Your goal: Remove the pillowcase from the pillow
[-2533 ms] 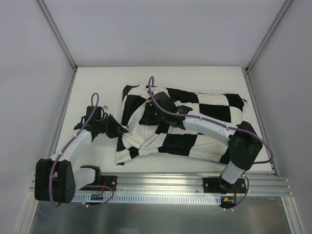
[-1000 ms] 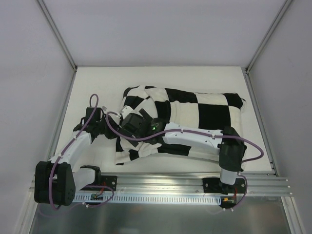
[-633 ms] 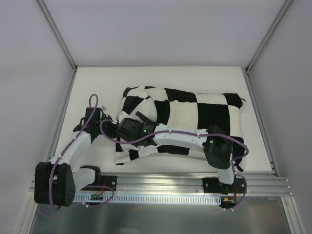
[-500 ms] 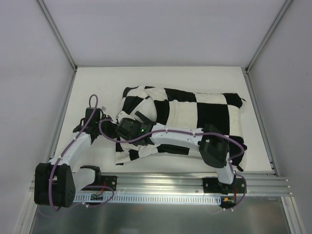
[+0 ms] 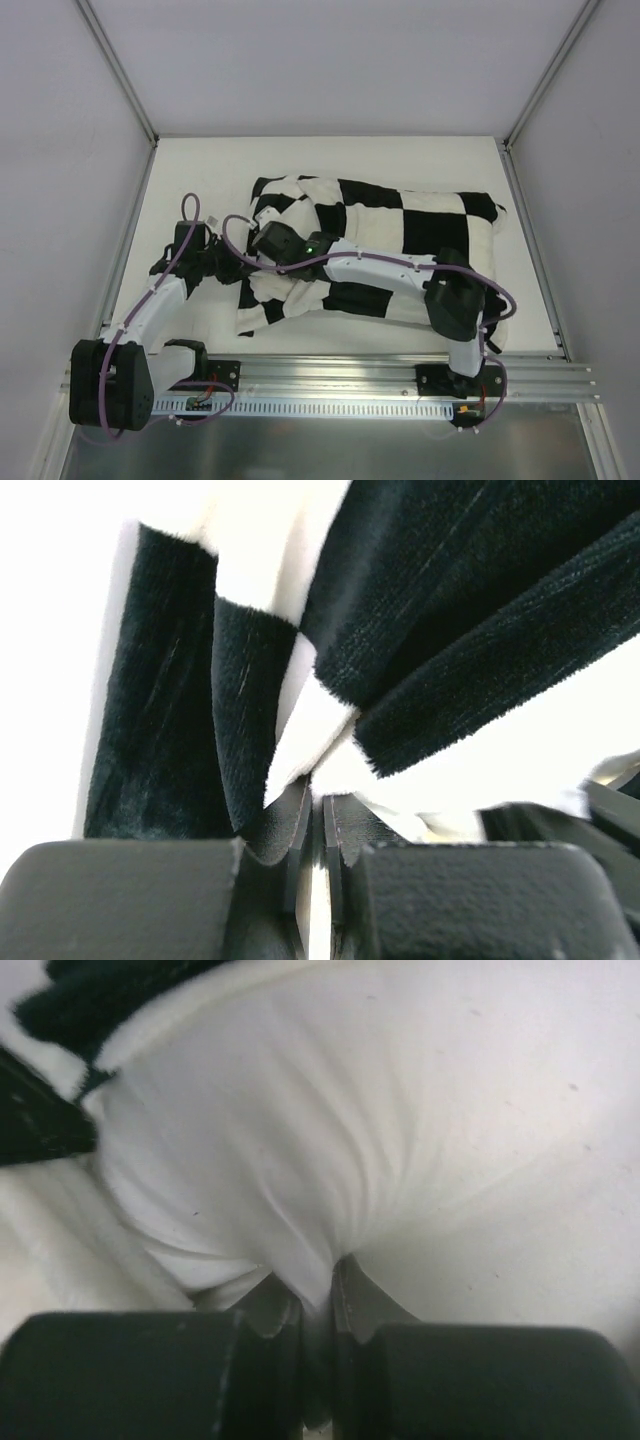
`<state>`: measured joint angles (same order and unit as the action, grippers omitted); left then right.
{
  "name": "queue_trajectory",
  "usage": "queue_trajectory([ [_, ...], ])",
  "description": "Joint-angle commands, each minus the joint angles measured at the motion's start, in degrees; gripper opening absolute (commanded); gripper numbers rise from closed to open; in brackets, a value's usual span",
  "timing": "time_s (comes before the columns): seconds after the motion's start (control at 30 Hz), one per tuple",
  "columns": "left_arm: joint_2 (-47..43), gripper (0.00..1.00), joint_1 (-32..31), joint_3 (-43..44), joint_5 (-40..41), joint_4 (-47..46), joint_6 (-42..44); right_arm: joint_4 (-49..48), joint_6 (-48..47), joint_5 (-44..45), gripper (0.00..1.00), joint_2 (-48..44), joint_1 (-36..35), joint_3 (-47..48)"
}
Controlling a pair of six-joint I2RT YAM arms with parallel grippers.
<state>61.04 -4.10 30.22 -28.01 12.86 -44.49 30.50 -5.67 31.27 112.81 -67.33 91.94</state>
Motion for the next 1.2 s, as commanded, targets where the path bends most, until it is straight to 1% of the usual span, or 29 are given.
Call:
queue_trajectory([
  [0.0,0.3,0.00,-0.6,-2.2,1.6,3.9,0.0,-6.4,8.2,-6.1,0.01,-10.0,5.4,-2.2],
  [0.03,0.3,0.00,-0.9,-2.5,1.6,3.7,-0.2,-7.5,9.9,-11.1,0.01,-13.5,6.3,-3.1],
  [0.07,0.3,0.00,-2.0,-2.6,1.6,3.6,-0.3,-8.6,11.6,-13.2,0.01,-15.1,8.2,-3.6],
  [0.1,0.1,0.00,-2.7,-2.8,1.8,3.1,-0.7,-11.1,15.4,-18.1,0.01,-16.4,9.2,-4.1],
  [0.13,0.1,0.00,-3.5,-2.8,2.1,3.0,-0.9,-12.6,17.3,-20.6,0.01,-18.3,11.3,-5.4],
  [0.17,0.0,0.00,-5.5,-2.8,2.6,2.7,-1.3,-15.5,21.1,-22.8,0.01,-19.0,12.3,-6.2],
  [0.2,0.1,0.00,-6.8,-2.6,3.6,2.6,-1.4,-17.0,22.9,-27.4,0.01,-19.6,13.3,-6.9],
  [0.27,0.3,0.00,-9.8,-2.6,4.6,2.4,-1.8,-21.8,26.3,-31.1,0.01,-20.7,15.7,-9.1],
  [0.33,0.7,0.00,-10.5,-3.0,4.8,2.0,-2.4,-24.1,30.8,-37.6,0.01,-20.9,17.9,-10.4],
  [0.4,0.8,0.00,-10.4,-3.2,5.0,1.6,-2.2,-28.1,34.4,-42.4,0.01,-20.7,19.2,-12.5],
  [0.53,1.0,0.00,-10.4,-3.1,6.0,1.4,-1.2,-35.2,40.0,-48.0,0.01,-21.3,21.0,-16.5],
  [0.57,1.4,0.00,-10.5,-3.1,7.0,1.1,-0.9,-38.4,41.1,-48.9,0.01,-22.3,21.3,-18.2],
  [0.67,3.8,0.00,-10.4,-3.0,8.4,0.7,0.4,-40.9,43.3,-50.7,0.01,-23.9,21.9,-19.1],
  [0.7,5.6,0.02,-10.5,-2.7,8.2,0.5,0.7,-41.0,43.5,-51.2,0.01,-24.9,22.0,-19.2],
  [0.73,6.4,0.07,-10.4,-2.5,7.9,0.4,1.2,-41.5,43.6,-51.7,0.01,-25.4,22.1,-19.2],
  [0.77,7.1,0.27,-10.4,-2.1,6.5,-0.1,1.8,-41.8,44.0,-52.0,0.01,-25.8,22.2,-19.0],
  [0.83,7.2,0.55,-10.5,-2.0,5.2,-0.9,1.9,-41.7,43.8,-52.3,0.00,-26.7,22.2,-18.8],
  [0.87,6.6,0.65,-10.5,-1.9,3.8,-1.5,2.0,-41.7,43.6,-52.3,0.01,-26.9,22.4,-18.7],
  [0.9,4.9,0.83,-10.4,-1.7,3.2,-1.6,2.1,-41.5,43.6,-52.2,0.00,-26.9,22.4,-18.8],
  [1.0,-0.2,0.96,-10.5,-1.2,1.2,-1.6,2.5,-41.4,43.6,-52.4,0.01,-25.8,22.5,-19.0],
  [1.07,-4.4,0.98,-10.5,-1.1,0.1,-1.7,2.3,-41.7,43.8,-52.9,0.00,-25.3,22.5,-19.2],
  [1.17,-8.5,0.99,-10.4,-1.5,-2.0,-1.6,2.3,-43.2,44.7,-53.2,0.01,-24.7,22.5,-19.5],
])
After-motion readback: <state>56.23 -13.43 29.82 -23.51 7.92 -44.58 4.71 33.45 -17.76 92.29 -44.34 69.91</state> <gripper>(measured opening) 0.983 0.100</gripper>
